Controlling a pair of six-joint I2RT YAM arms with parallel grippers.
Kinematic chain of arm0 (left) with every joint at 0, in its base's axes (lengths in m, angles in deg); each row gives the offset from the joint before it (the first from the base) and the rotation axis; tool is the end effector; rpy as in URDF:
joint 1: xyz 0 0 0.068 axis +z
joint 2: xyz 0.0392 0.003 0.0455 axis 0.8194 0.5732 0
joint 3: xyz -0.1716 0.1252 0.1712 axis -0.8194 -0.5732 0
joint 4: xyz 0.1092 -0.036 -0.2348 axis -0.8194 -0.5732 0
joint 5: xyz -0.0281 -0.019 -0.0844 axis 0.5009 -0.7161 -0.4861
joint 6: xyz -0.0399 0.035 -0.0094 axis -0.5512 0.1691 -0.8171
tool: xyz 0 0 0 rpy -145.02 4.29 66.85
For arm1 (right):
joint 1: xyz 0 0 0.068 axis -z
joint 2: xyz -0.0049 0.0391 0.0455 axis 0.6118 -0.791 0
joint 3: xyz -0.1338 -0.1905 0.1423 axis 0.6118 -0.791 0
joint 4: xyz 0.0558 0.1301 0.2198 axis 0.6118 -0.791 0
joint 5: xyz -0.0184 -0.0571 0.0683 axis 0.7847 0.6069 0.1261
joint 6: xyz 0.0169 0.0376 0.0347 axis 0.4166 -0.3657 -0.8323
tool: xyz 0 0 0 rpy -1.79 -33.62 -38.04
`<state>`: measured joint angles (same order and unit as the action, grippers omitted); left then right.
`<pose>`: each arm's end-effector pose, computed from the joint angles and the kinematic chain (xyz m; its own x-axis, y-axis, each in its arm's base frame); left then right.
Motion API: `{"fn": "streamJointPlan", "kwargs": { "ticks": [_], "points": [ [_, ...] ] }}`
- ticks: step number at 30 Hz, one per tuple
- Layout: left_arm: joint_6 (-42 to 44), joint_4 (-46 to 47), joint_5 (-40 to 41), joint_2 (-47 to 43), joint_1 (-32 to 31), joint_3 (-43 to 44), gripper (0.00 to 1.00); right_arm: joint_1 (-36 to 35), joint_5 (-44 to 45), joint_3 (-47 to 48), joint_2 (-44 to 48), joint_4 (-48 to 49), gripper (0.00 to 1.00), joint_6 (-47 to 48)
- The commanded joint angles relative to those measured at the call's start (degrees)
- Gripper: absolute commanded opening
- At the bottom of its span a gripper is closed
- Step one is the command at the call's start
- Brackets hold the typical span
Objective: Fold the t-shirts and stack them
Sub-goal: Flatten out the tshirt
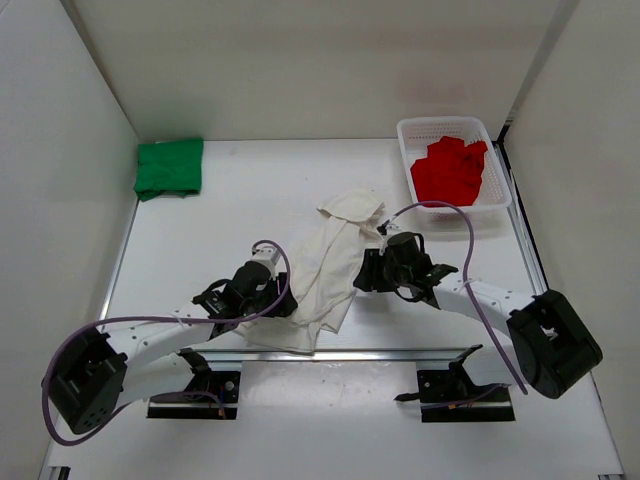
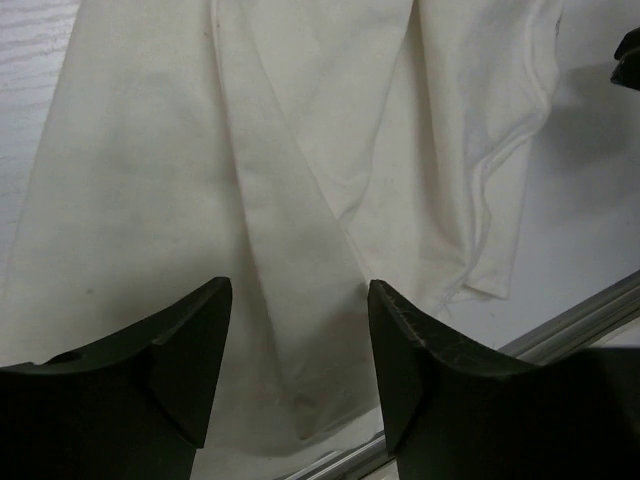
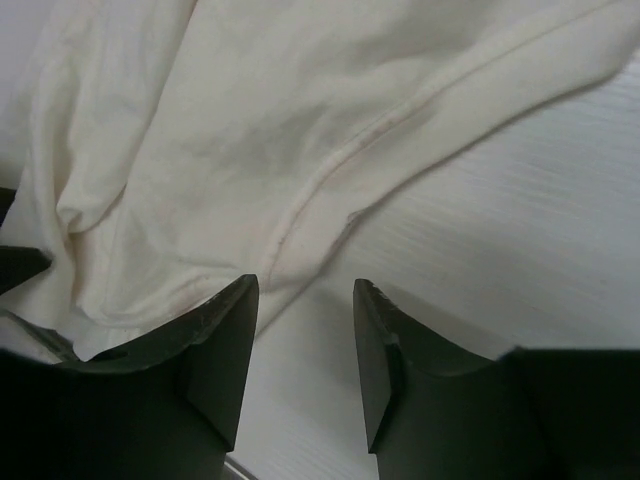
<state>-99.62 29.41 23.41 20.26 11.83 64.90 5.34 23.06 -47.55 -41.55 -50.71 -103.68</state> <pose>0.1460 -0.1349 0.1639 -0.7998 -0.0291 -0.5996 0.2491 0.8927 -0.3755 0.2079 0.1391 0.1735 -0.8098 0.0613 -0.5835 -0.2706 0.8434 0.4642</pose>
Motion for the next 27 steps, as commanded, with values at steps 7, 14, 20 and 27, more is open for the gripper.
{"fn": "streamJointPlan", "kwargs": {
  "ticks": [7,14,20,27],
  "points": [
    [0.95,1.79,-0.97,1.01,0.83,1.37,0.37,-1.81,-2.3,3.41,-6.68,4.0,0.4,-0.8],
    [0.42,2.06,-2.28,-0.65,1.98,2.77,0.12,-2.43,-3.62,4.99,-9.59,4.71,0.19,-0.98],
    [-0.9,2.67,-5.44,-3.72,6.8,2.77,0.01,-2.07,-5.91,3.77,-8.11,6.56,0.0,-2.21],
    [-0.19,-0.31,-14.66,-7.86,19.88,10.06,0.0,-0.75,-2.66,9.55,2.36,0.41,0.0,-0.19]
  ]
}}
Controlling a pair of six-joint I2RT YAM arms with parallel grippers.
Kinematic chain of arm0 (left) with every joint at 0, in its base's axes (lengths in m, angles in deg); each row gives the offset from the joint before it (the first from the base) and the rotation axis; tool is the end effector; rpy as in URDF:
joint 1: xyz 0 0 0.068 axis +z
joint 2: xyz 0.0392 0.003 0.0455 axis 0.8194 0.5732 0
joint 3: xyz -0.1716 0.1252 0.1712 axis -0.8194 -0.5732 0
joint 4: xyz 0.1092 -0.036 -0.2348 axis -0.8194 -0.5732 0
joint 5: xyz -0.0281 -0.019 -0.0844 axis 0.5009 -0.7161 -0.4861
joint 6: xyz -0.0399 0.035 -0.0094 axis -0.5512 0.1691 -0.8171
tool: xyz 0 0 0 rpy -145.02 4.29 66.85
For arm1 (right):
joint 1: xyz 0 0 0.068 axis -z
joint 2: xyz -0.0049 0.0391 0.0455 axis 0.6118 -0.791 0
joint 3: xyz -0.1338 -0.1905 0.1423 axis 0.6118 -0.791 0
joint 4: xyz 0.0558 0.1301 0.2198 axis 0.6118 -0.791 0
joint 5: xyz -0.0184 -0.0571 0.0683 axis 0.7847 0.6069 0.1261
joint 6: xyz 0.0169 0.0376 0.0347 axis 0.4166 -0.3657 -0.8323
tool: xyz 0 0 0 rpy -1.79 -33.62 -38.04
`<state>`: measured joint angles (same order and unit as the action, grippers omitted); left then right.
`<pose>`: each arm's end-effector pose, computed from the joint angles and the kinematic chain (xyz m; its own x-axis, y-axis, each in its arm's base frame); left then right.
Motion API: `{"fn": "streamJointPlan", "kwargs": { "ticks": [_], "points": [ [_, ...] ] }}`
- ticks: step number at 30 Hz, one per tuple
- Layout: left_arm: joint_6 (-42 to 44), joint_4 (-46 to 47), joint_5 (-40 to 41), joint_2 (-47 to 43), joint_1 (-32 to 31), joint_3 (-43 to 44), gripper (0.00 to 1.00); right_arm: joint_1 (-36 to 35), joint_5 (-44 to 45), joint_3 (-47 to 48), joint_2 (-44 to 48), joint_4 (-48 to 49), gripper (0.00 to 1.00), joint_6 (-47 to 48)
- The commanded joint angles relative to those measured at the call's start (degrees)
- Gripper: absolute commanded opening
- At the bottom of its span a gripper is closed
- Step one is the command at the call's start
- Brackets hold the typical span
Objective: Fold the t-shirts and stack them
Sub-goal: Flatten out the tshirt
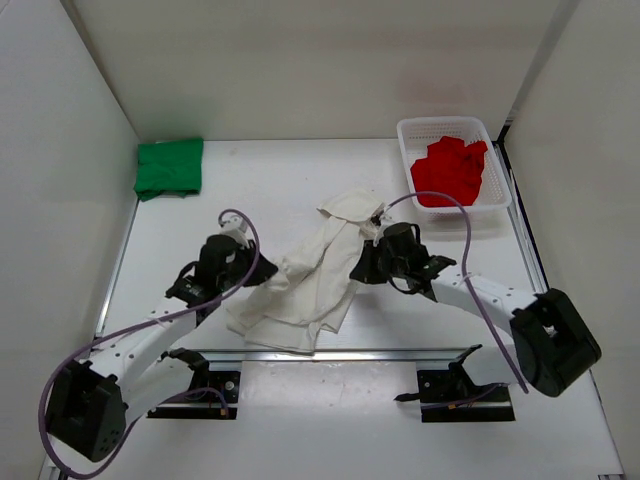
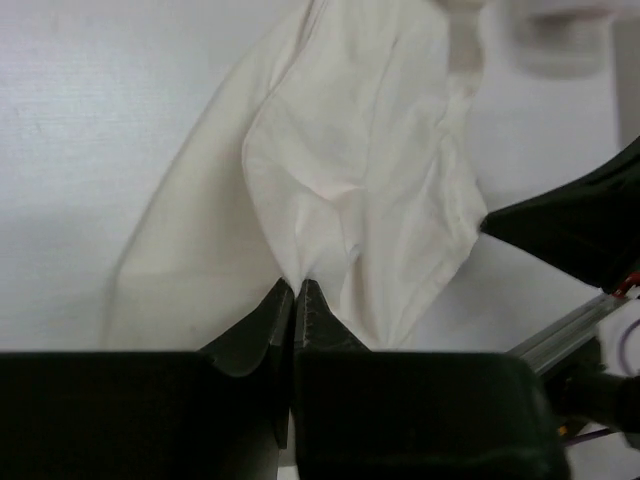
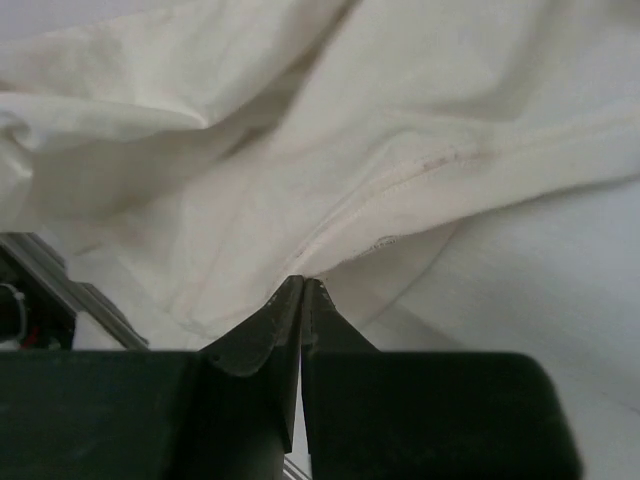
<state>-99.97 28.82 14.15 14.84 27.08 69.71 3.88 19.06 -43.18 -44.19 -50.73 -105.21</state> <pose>0.1781 -0.0992 0.2074 -0.7339 -0.2564 -0.6290 0.1553 0.8382 -0.5228 0.2171 0.1559 0.1860 -0.8222 0.0516 -0.5668 -0.3121 0.7919 0.5248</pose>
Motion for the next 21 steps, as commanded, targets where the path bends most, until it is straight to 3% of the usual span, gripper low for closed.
{"fn": "streamJointPlan", "kwargs": {
  "ticks": [1,9,13,17,21],
  "points": [
    [-0.11,0.36,-8.28,-2.18,7.61,7.26,0.0,0.88,1.6,7.71,6.31,-2.18,0.0,2.21],
    [-6.6,1.24,-20.68,-2.0,22.65,22.99,0.0,1.42,5.21,28.71,13.61,-13.28,0.0,7.48],
    [-12.22,3.62,-29.12,-2.09,33.98,27.49,0.0,1.85,5.92,34.89,17.83,-17.93,0.0,8.72],
    [-10.4,0.28,-29.49,-0.6,37.35,35.21,0.0,4.57,6.27,35.26,23.1,-20.75,0.0,9.34],
    [-9.43,-1.48,-29.05,3.26,37.17,38.04,0.0,15.35,-2.32,28.15,25.84,-18.4,0.0,7.58]
  ]
}}
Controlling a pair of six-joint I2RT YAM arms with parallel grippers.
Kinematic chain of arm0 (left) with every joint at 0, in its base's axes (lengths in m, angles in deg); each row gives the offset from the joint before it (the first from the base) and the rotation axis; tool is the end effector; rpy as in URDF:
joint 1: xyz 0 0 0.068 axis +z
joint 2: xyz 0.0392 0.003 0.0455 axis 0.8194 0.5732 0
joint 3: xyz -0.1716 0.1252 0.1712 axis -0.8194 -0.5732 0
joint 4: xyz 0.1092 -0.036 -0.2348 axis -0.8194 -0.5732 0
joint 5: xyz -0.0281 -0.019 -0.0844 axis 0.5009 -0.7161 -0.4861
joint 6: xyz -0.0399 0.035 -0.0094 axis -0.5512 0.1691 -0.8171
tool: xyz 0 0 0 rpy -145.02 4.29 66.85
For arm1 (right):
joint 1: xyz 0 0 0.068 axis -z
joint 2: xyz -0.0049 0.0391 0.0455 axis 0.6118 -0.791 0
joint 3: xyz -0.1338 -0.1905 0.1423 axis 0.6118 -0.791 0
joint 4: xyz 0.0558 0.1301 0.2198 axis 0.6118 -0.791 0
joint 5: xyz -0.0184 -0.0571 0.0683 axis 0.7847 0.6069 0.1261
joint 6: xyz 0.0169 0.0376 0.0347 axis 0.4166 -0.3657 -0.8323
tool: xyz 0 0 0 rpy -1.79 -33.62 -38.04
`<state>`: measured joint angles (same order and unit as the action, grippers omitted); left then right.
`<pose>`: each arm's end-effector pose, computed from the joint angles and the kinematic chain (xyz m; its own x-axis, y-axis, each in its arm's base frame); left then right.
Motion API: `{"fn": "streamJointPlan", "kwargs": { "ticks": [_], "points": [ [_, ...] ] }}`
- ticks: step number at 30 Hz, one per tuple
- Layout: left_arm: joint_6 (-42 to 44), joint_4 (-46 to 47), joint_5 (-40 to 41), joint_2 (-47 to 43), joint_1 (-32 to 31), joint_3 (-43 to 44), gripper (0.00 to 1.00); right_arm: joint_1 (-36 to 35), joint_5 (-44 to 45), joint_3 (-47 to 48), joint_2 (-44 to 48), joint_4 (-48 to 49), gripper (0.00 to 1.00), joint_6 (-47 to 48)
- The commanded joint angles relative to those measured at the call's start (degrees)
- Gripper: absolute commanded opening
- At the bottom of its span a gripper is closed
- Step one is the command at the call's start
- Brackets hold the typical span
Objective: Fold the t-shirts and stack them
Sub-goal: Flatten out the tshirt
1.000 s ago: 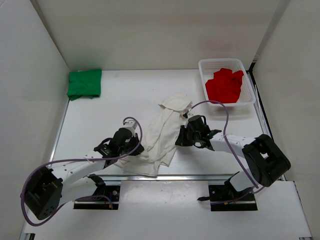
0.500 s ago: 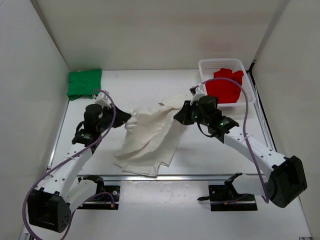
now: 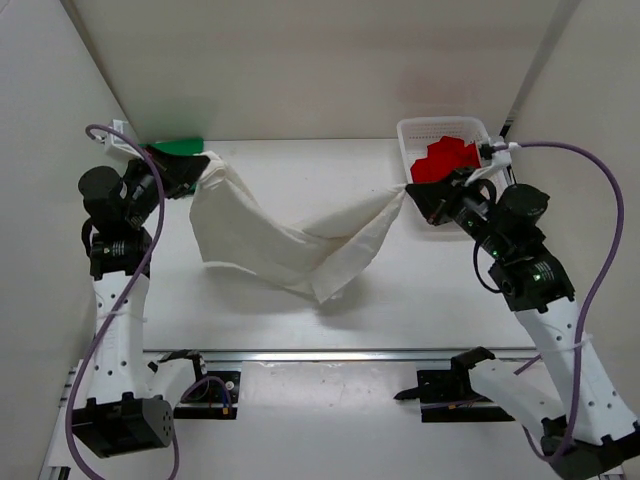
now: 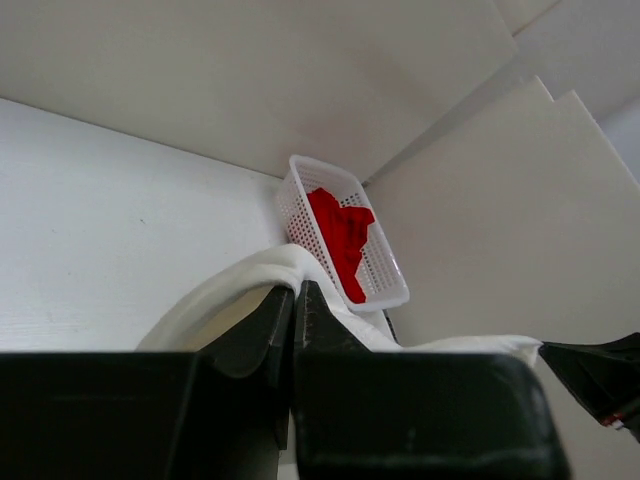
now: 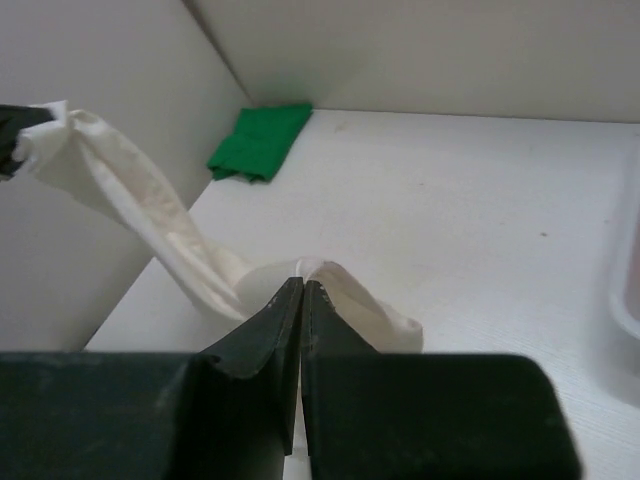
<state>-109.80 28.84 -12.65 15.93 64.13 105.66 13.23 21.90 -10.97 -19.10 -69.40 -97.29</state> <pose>0.2131 0.0142 0.4234 -0.2968 -0.6440 -0.7051 0.2856 0.6447 -0.7091 0.1633 0.0819 0.4447 -0.2609 0.3048 -0.9160 -0.5207 0.7545 0.3994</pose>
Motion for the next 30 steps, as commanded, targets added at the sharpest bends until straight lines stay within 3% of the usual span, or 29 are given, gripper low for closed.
{"fn": "streamJointPlan", "kwargs": {
  "ticks": [1,3,6,9,13,17,19,20,21,23,25,27,28,30],
  "points": [
    [0.67,-1.42,-1.21,2.87,-0.05,1.74,0.01,9.43,-6.49,-7.39,0.23,1.07,0.0,-1.29],
    [2.42,-2.03,0.55,4.8,-0.84,1.99,0.0,14.35,-12.46,-11.54,-1.79,4.66,0.0,-2.78],
    [3.66,-2.12,3.81,9.2,-2.5,2.61,0.0,16.84,-12.67,-14.11,-9.17,8.44,0.0,-3.32],
    [6.38,-3.96,10.22,16.57,-5.22,6.02,0.0,15.79,-9.06,-11.39,-20.03,11.96,0.0,-2.62],
    [10.16,-7.56,19.88,30.87,-10.75,15.32,0.04,18.24,-11.16,-1.31,-37.01,13.38,0.0,-3.58],
    [12.54,-11.16,25.33,45.73,-12.79,28.58,0.28,19.39,-9.32,11.16,-46.78,10.23,0.02,-2.8],
    [14.02,-14.15,25.26,50.06,-13.67,34.85,0.49,19.04,-8.71,18.13,-49.17,4.1,0.16,-1.83],
    [15.43,-16.86,25.78,52.34,-13.85,38.78,0.53,18.17,-6.27,20.93,-49.09,1.71,0.21,-1.3],
    [15.96,-18.71,26.48,52.71,-14.11,40.04,0.61,16.6,-4.76,21.83,-47.52,0.56,0.33,0.44],
    [16.32,-17.86,26.93,49.91,-13.59,36.57,0.7,13.44,3.12,19.83,-43.67,-0.68,0.45,1.51],
    [15.36,-14.35,26.23,42.12,-12.1,28.4,0.69,9.22,4.91,8.81,-37.94,4.12,0.48,-0.58],
    [11.68,-7.43,25.7,34.55,-9.47,12.98,0.5,5.44,4.39,-2.29,-29.88,13.86,0.41,-4.1],
    [9.22,-5.56,24.91,29.56,-9.19,8.89,0.41,3.77,3.0,-9.12,-28.19,16.34,0.31,-6.11],
    [7.8,-2.91,25.25,23.66,-7.61,-3.75,0.33,0.0,0.62,-16.79,-24.4,22.59,0.22,-8.05]
  ]
}}
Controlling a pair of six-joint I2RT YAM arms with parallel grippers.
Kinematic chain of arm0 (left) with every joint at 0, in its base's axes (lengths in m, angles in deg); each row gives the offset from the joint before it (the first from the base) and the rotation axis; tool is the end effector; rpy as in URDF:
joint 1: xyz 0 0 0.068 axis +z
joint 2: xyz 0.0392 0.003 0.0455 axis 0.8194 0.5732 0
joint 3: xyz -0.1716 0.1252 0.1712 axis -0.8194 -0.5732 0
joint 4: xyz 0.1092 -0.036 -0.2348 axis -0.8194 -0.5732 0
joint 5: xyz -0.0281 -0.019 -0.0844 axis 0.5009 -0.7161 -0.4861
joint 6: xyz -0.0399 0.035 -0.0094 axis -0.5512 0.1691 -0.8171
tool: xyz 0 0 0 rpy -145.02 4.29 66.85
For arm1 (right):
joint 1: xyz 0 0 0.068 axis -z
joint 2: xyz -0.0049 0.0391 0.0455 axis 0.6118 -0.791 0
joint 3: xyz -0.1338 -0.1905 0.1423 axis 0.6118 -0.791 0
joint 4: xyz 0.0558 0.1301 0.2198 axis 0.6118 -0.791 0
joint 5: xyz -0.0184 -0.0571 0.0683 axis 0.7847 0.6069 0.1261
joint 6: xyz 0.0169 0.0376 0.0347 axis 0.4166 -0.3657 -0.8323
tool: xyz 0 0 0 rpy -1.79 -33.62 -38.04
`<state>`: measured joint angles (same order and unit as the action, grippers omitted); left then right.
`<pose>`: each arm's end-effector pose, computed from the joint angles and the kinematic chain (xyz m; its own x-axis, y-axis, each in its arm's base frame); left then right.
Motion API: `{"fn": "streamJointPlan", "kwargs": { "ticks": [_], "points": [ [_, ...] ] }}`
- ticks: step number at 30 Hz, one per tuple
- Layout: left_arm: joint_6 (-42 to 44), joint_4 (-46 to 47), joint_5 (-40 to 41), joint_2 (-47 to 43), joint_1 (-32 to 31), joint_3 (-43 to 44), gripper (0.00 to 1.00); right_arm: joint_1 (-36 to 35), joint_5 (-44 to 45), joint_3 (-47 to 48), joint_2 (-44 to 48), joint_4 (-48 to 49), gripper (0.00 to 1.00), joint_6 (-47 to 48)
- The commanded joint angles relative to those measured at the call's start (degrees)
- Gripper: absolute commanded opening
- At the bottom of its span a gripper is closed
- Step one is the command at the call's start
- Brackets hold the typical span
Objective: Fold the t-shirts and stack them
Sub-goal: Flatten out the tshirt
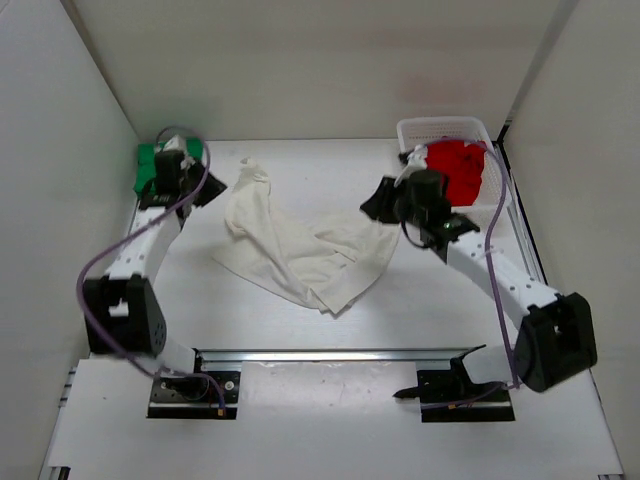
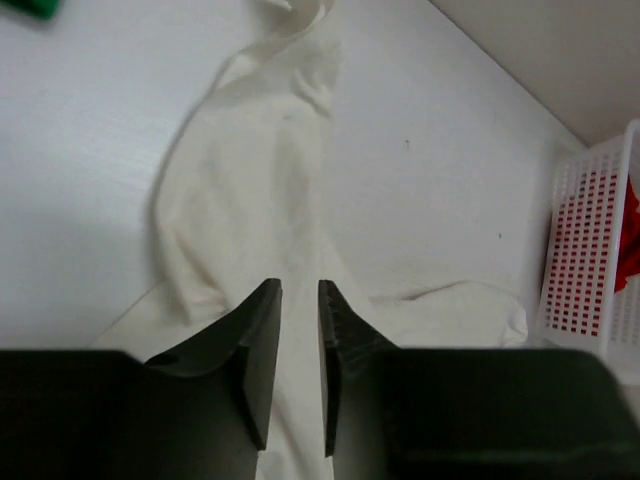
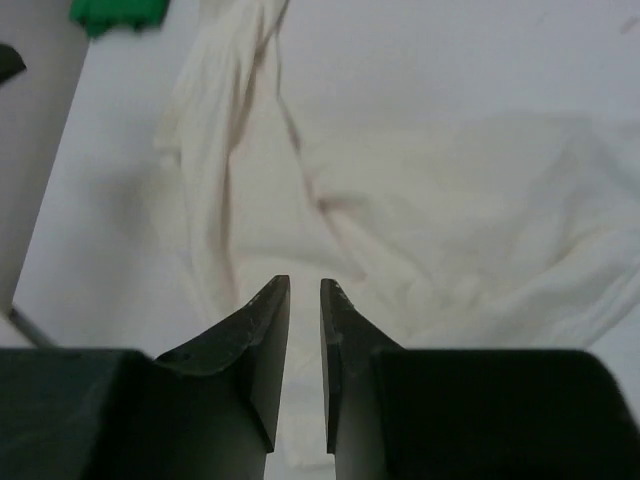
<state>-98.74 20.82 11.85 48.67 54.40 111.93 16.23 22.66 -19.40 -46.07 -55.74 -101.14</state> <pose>0.3564 -0.0095 0.2915 -0.5532 -0.5438 -0.6310 -0.2047 0.8230 -0.5298 0.2947 0.1229 0.3068 -0.5694 0.2556 -0.7813 -0.2852 0.8300 0.4794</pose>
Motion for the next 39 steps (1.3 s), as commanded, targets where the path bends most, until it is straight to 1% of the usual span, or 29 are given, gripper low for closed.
{"fn": "streamJointPlan", "kwargs": {
  "ticks": [1,2,4,5,7,8,10,11,12,13,20,23,24,25,27,28,30,32,36,37,39],
  "points": [
    [-3.61,5.37,2.32,-11.9,2.2,-14.95,0.3,-5.64,-0.33,-11.27,3.28,9.03,0.16,-4.31],
    [-3.53,5.11,3.21,-13.24,2.12,-17.17,0.27,-7.14,0.71,-13.56,3.81,8.95,0.13,-3.87],
    [-5.46,7.3,3.74,-16.92,3.25,-26.12,0.26,-12.32,1.42,-17.07,6.44,8.95,0.11,-3.87],
    [-6.59,7.57,3.31,-17.38,4.22,-27.99,0.25,-13.21,1.17,-18.66,7.23,9.64,0.12,-3.95],
    [-7.48,8.89,3.74,-17.12,6.33,-32.65,0.28,-16.81,1.34,-21.39,9.87,10.53,0.13,-4.22],
    [-7.14,8.8,3.92,-16.07,6.68,-33.01,0.3,-18.22,1.6,-23.14,10.75,10.44,0.14,-4.04],
    [-6.17,8.37,3.48,-13.79,7.39,-33.98,0.32,-19.63,1.34,-24.99,12.68,10.88,0.15,-3.87],
    [-5.99,8.36,4.44,-12.91,7.22,-34.68,0.34,-19.9,1.17,-26.57,13.21,11.32,0.16,-4.39],
    [-5.73,8.54,4.53,-12.2,7.74,-34.77,0.38,-19.99,0.12,-28.24,14.0,11.67,0.16,-4.74],
    [-5.9,8.98,4.88,-11.41,8.26,-35.3,0.39,-19.99,-0.5,-28.78,14.79,12.54,0.17,-4.83],
    [-7.92,11.0,7.7,-5.34,9.76,-33.46,0.43,-19.55,-2.17,-31.95,16.47,13.25,0.17,-4.31],
    [-8.62,11.44,8.66,-3.15,9.23,-32.06,0.52,-19.37,-2.78,-32.47,16.65,13.34,0.18,-4.39],
    [-8.8,12.22,8.66,-2.36,8.63,-31.53,0.53,-19.29,-2.36,-32.39,17.08,13.43,0.19,-4.31],
    [-8.98,12.41,8.23,-1.83,8.45,-31.87,0.58,-18.76,-2.61,-32.3,17.0,13.34,0.18,-4.31],
    [-9.07,12.49,8.48,-1.04,8.01,-30.99,0.6,-18.58,-2.7,-32.13,16.91,12.99,0.18,-4.22],
    [-9.33,12.67,8.32,-0.77,7.92,-31.0,0.6,-18.15,-2.53,-32.12,16.73,12.56,0.18,-4.22],
    [-9.33,12.67,8.75,-0.51,7.74,-31.61,0.52,-18.49,-2.53,-31.6,16.9,12.99,0.18,-4.3],
    [-9.24,13.29,8.66,-0.51,7.22,-31.52,0.5,-18.49,-2.53,-31.42,16.73,12.73,0.18,-4.22],
    [-9.41,13.55,8.75,-0.07,5.99,-32.22,0.42,-18.84,-2.09,-31.51,16.64,13.16,0.18,-4.31],
    [-9.24,13.98,8.75,-0.15,5.9,-32.57,0.43,-18.76,-2.0,-31.68,16.65,13.17,0.18,-4.39],
    [-9.59,13.9,8.84,0.02,6.07,-33.01,0.39,-18.5,-2.26,-32.3,16.39,13.17,0.18,-4.66]
  ]
}}
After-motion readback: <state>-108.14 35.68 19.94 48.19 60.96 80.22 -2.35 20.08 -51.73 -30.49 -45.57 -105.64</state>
